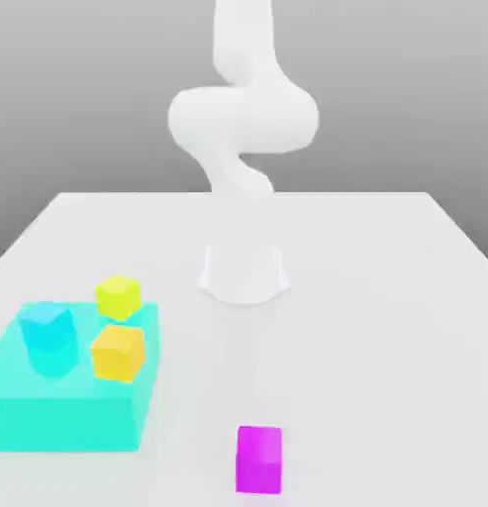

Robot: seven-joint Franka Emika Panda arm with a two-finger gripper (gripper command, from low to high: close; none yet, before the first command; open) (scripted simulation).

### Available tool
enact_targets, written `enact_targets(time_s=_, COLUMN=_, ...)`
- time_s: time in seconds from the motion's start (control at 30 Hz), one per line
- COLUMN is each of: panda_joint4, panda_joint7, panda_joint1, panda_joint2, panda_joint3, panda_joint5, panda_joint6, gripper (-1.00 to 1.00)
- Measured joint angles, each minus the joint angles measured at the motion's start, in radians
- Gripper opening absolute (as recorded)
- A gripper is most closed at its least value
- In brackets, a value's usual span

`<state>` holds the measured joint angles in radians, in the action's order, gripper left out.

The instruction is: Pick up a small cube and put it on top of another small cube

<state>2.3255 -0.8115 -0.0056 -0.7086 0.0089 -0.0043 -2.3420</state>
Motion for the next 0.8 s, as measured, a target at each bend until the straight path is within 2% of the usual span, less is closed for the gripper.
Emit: enact_targets(time_s=0.8, panda_joint4=0.238, panda_joint7=-0.096, panda_joint1=-0.010, panda_joint2=0.876, panda_joint3=0.044, panda_joint5=-0.023, panda_joint6=-0.407, gripper=0.00)
